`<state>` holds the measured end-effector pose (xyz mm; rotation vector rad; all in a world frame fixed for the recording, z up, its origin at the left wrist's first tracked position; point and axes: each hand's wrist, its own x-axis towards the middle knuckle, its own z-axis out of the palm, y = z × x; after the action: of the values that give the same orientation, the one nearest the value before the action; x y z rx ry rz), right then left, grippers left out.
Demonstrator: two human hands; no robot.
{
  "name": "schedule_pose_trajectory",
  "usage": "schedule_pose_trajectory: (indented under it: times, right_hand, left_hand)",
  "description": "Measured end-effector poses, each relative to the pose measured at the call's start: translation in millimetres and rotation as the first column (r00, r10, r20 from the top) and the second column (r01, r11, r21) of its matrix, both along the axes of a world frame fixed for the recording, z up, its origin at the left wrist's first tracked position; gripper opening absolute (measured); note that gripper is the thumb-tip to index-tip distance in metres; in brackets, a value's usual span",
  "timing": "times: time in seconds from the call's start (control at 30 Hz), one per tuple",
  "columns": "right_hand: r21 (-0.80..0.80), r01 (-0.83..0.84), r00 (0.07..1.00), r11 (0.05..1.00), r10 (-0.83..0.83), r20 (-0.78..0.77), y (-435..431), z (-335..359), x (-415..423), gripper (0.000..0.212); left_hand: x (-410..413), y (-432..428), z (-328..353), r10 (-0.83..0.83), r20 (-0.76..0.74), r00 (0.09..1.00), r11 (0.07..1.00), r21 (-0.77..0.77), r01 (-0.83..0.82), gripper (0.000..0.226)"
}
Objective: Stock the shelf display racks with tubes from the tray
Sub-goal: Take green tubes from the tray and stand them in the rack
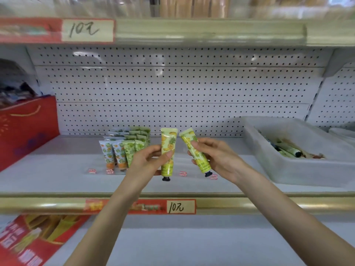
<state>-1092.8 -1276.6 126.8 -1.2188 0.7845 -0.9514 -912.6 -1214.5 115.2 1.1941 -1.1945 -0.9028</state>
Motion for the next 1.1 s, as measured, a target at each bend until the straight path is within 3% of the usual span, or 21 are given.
schedule_pose_trajectory:
  times: [0.43, 0.73, 1.1]
  right_hand:
    - [-0.042, 0.101, 0.991, 0.994, -0.097, 0.089, 10.7, 8.2, 122.6, 0.009]
    - [-0.07, 0.106, 0.993, 0.992, -0.103, 0.052, 15.2, 8.0, 184.4, 0.015]
    - [-0.166, 0.132, 0.991, 0.977, -0.127, 0.041, -12.4, 23.1, 202.6, 0.006]
  left_hand:
    - [141.0, -2.6, 19.4, -0.066, 0.031, 0.997, 0.996, -0.055, 0.068, 0.015]
    - [210.0, 5.3, 16.2, -0.057, 0.036, 0.998, 0.998, -0.032, 0.058, 0.039]
    - [243.9, -14.7, 10.7, 0.074, -0.046, 0.996, 0.996, -0.037, -0.076, 0.027]
